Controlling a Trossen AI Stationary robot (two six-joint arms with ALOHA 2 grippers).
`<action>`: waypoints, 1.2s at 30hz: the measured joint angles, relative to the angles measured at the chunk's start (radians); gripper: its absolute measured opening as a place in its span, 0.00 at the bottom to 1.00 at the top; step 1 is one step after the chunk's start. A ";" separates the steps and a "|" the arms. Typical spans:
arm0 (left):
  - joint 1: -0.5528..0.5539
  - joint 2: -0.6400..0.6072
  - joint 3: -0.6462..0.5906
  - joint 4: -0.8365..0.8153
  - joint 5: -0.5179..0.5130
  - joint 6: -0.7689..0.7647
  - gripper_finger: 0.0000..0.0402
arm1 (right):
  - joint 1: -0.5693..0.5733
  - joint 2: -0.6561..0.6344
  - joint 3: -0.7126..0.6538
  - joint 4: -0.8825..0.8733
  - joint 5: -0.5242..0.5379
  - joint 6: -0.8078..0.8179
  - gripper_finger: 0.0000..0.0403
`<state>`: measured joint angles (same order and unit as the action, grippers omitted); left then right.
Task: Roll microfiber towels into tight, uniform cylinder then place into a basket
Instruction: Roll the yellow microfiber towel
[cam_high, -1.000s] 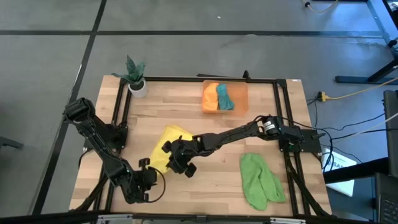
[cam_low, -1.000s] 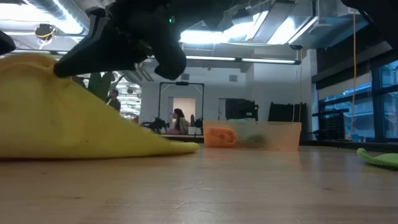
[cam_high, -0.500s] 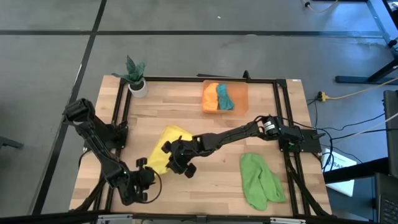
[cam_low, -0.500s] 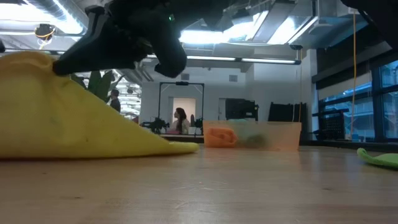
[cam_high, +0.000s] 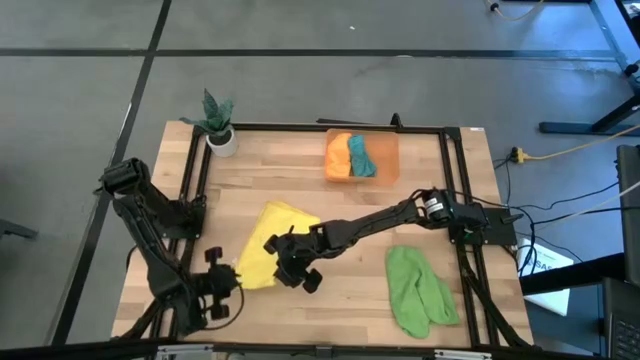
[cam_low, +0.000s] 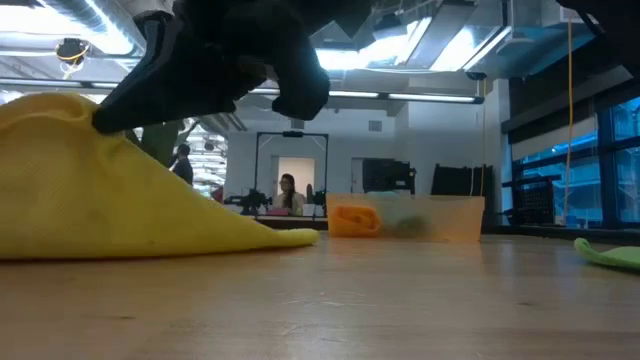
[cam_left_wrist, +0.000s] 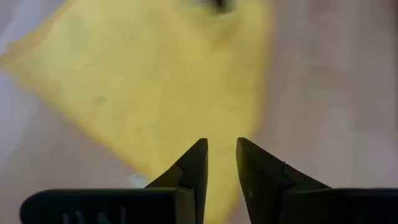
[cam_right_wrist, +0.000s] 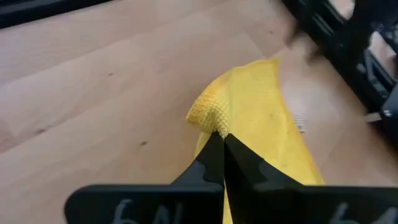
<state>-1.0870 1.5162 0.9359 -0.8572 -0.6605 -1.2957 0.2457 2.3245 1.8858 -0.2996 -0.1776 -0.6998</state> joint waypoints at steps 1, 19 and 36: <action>0.002 0.000 -0.023 0.002 0.003 -0.026 0.19 | 0.003 0.000 0.000 -0.004 0.000 0.000 0.00; 0.089 0.001 -0.350 0.529 0.138 -0.048 0.19 | 0.008 0.000 0.000 0.035 0.088 0.009 0.01; 0.129 0.002 -0.353 0.584 0.161 0.042 0.19 | -0.061 0.029 0.000 0.266 -0.066 -0.042 0.00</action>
<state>-0.9577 1.5185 0.5827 -0.2729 -0.4995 -1.2533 0.1847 2.3540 1.8861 -0.0339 -0.2438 -0.7417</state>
